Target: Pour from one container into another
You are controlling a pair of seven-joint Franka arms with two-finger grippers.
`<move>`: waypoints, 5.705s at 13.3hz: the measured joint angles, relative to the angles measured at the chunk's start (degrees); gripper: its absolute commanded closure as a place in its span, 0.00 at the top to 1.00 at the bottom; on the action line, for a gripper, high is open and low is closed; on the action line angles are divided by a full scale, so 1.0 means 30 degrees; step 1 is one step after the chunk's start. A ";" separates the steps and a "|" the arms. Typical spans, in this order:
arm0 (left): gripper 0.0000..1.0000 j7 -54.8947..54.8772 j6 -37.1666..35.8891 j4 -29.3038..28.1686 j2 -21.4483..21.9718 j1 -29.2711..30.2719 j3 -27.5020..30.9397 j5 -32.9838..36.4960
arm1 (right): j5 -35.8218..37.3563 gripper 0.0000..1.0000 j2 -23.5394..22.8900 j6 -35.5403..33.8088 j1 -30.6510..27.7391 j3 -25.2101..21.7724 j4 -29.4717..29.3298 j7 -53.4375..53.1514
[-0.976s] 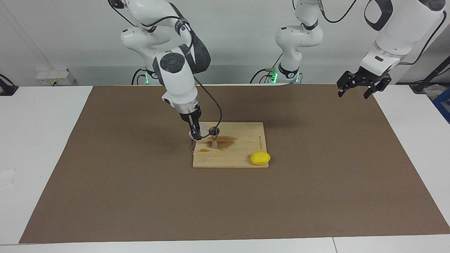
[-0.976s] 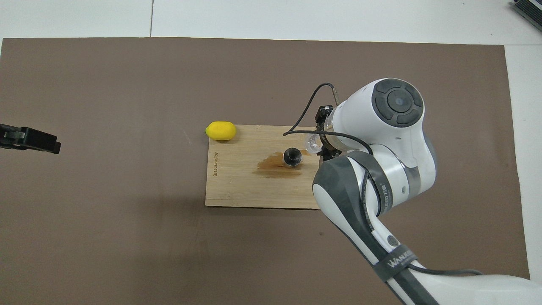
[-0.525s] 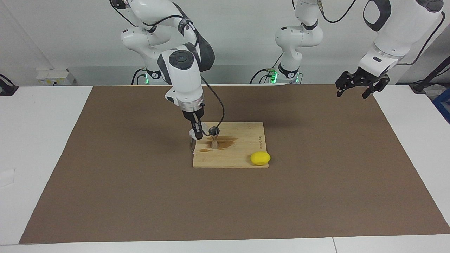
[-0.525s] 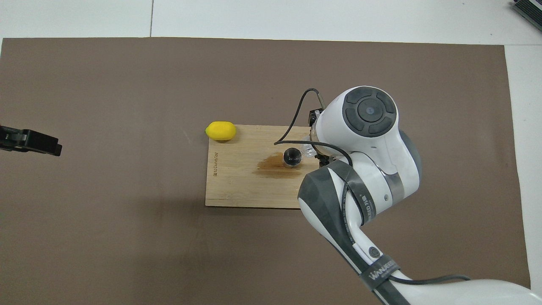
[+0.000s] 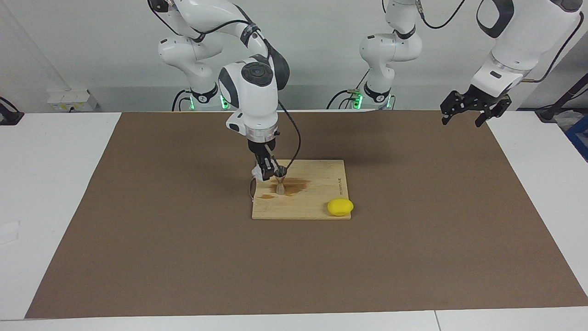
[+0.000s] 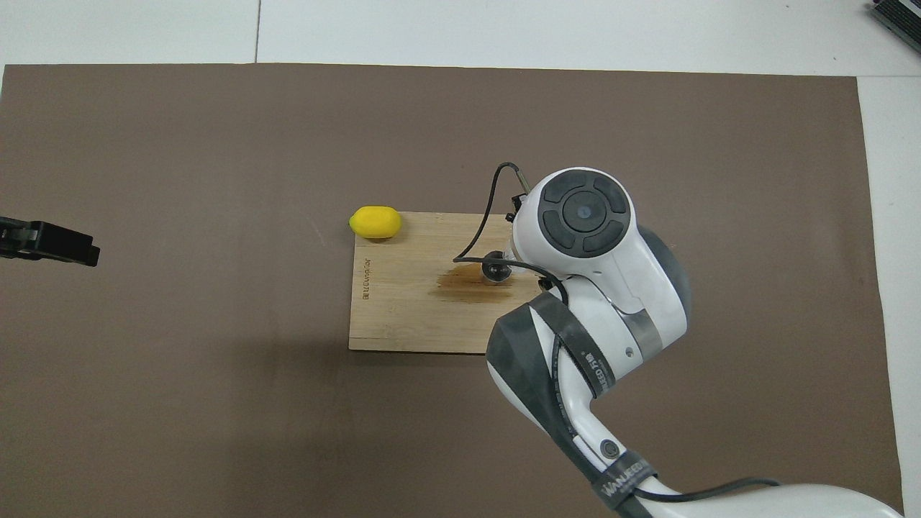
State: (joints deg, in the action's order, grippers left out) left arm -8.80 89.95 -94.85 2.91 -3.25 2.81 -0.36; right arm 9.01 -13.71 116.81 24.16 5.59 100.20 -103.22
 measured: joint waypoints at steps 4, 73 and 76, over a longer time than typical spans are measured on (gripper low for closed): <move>1.00 0.0000 -0.0001 -0.0017 0.0000 0.0000 0.0003 0.0001 | 0.1348 0.25 0.0001 0.0001 0.0352 -0.0002 0.0000 0.0000; 1.00 0.1266 0.0014 0.0082 0.0338 -0.0042 -0.0433 0.0133 | -0.7518 1.00 0.5406 0.1111 -1.0829 -0.0027 0.7305 1.9444; 1.00 0.1266 0.0021 0.0082 0.0337 -0.0042 -0.0433 0.0133 | -0.5000 1.00 0.5739 -0.0246 -0.8882 0.0055 0.6066 2.2034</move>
State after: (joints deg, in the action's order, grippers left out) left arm -5.00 90.01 -94.61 3.92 -3.38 1.52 0.04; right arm -5.99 3.51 116.07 -2.49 5.76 118.40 -37.12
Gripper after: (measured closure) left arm 0.000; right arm 0.000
